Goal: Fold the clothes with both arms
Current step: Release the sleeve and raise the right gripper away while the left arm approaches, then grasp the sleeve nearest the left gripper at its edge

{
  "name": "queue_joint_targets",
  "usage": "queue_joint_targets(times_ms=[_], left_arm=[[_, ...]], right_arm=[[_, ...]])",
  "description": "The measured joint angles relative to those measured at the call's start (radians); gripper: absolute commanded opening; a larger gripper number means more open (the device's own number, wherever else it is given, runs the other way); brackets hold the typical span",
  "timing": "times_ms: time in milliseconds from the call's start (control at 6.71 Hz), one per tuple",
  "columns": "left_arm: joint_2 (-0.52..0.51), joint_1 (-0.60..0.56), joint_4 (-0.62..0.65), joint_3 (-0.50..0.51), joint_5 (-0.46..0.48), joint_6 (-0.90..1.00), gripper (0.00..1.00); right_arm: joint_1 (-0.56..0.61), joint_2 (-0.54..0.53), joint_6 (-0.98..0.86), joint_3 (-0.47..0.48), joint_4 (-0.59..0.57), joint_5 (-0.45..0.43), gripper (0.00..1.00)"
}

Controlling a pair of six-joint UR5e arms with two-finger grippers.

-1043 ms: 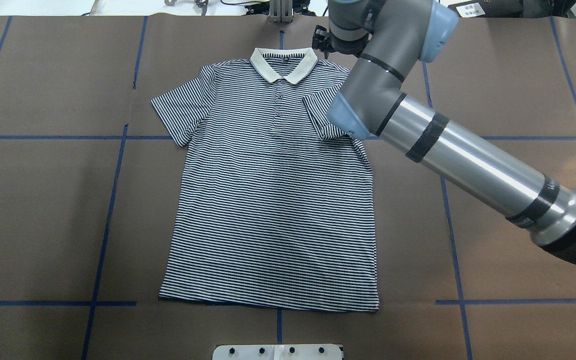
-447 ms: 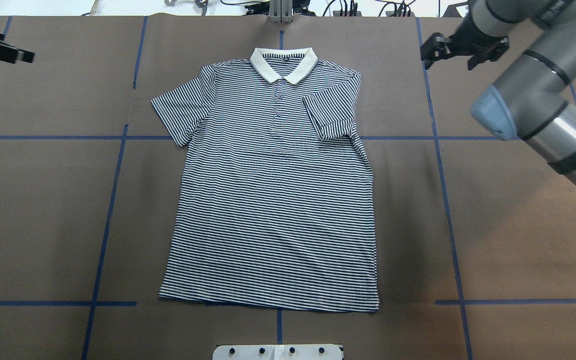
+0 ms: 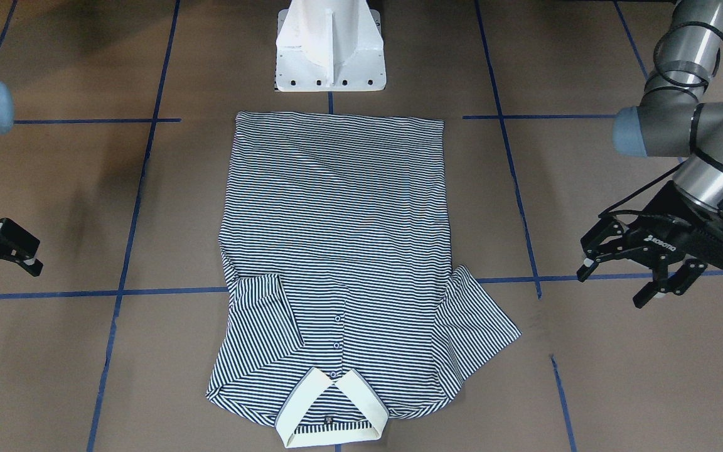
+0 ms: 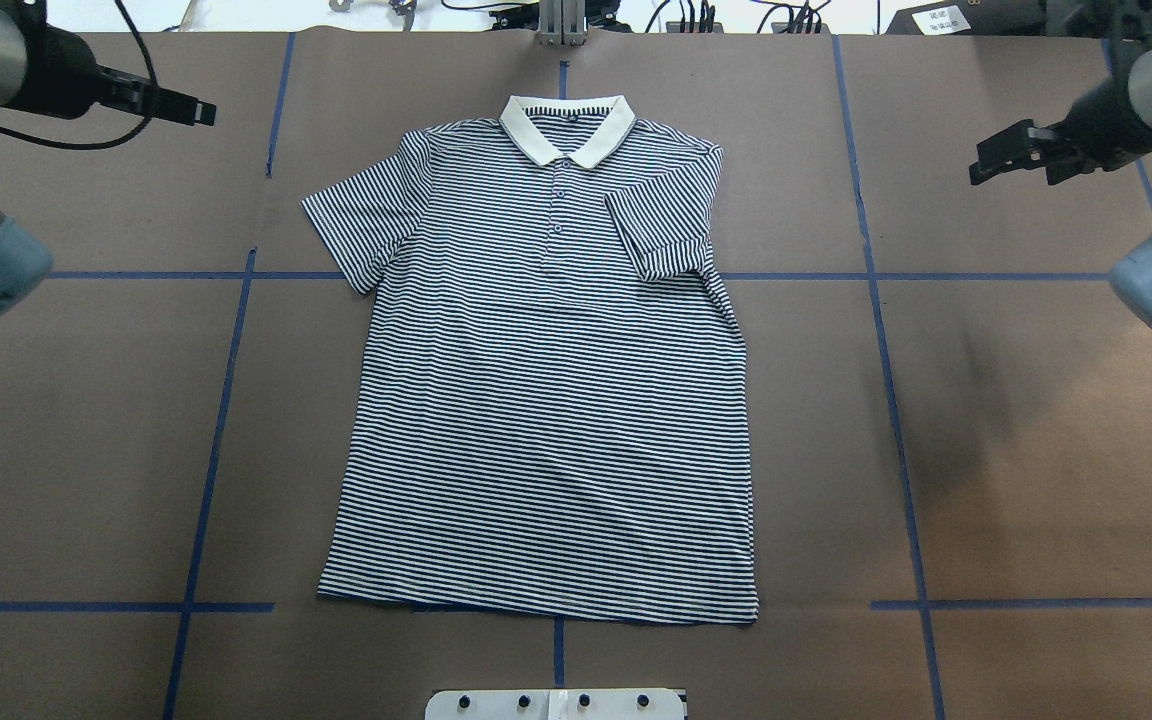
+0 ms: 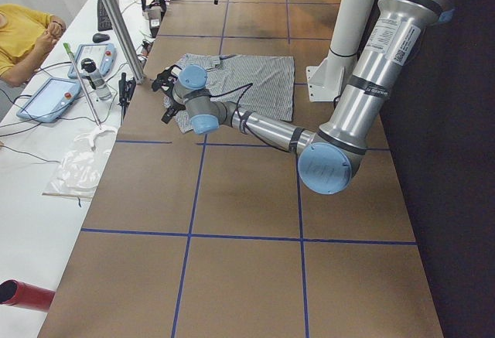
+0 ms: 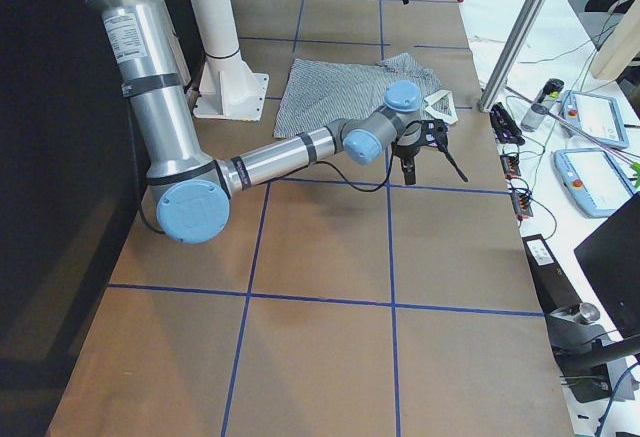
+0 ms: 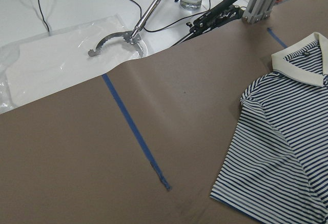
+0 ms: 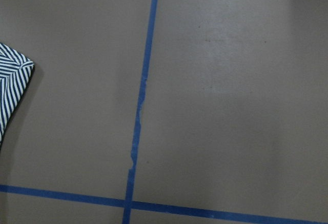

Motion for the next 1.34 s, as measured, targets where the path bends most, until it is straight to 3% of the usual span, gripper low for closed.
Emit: queue_joint_targets(times_ms=[298, 596, 1340], left_arm=[[-0.045, 0.117, 0.003, 0.053, 0.215, -0.248, 0.67], [-0.084, 0.193, -0.001, 0.151, 0.352, -0.301, 0.63], [-0.143, 0.268, -0.002, 0.296, 0.457, -0.315, 0.55]], right_arm=[[0.028, -0.035, -0.023, 0.001, 0.024, 0.017, 1.0], [0.031, -0.039, -0.025, 0.0, 0.027, 0.01, 1.0], [0.031, -0.043, -0.025, 0.0, 0.028, 0.006, 1.0]])
